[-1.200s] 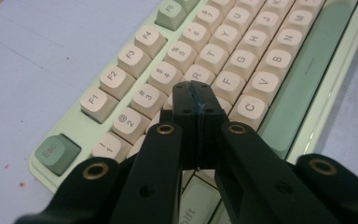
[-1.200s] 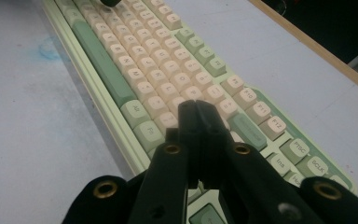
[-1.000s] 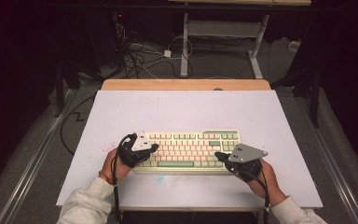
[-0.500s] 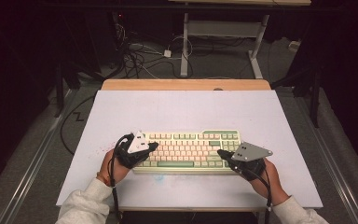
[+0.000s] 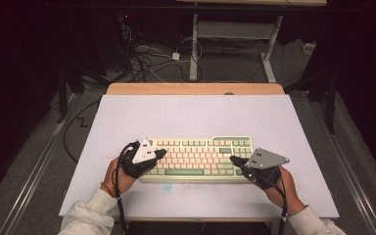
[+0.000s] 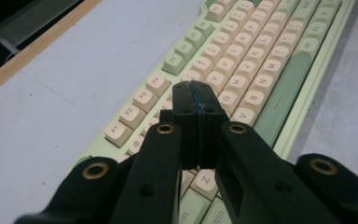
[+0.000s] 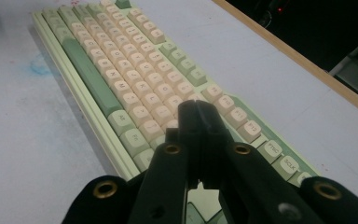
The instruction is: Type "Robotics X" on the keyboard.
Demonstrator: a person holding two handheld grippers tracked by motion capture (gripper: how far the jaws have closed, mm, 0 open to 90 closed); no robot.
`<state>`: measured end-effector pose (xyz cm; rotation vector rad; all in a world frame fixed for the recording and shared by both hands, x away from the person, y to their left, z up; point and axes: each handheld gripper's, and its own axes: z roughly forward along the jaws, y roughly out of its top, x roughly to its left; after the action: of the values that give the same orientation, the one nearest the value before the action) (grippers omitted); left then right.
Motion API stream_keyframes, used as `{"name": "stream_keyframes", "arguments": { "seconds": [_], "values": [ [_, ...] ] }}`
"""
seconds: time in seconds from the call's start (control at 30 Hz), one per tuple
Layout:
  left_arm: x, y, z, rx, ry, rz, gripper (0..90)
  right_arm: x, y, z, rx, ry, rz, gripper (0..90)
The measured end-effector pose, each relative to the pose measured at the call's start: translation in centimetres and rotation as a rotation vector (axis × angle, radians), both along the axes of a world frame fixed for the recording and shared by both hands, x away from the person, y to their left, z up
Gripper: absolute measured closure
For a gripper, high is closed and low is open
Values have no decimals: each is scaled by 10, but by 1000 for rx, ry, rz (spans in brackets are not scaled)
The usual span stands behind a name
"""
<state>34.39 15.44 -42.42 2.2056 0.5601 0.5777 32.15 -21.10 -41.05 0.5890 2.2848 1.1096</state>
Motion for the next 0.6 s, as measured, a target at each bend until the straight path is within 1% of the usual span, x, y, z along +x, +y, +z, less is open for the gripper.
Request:
{"name": "stream_keyframes", "arguments": {
  "seconds": [0.13, 0.17, 0.4, 0.53, 0.6],
  "values": [
    [-3, -1, 2, -2, -6, -8, 876, 0, -3, 0, 0, -2, -4, 900],
    [-4, -1, 2, -10, -5, -10, 876, -1, -4, 0, 3, -1, -6, 900],
    [-9, -4, 3, -8, -12, -29, 876, -3, -7, 2, 6, -6, -8, 900],
    [-11, -6, 3, -14, -10, -35, 876, -4, -10, 3, 7, -7, -13, 900],
    [-12, -7, 3, -7, -11, -40, 876, -4, -11, 3, 10, -6, -17, 900]
  ]
}}
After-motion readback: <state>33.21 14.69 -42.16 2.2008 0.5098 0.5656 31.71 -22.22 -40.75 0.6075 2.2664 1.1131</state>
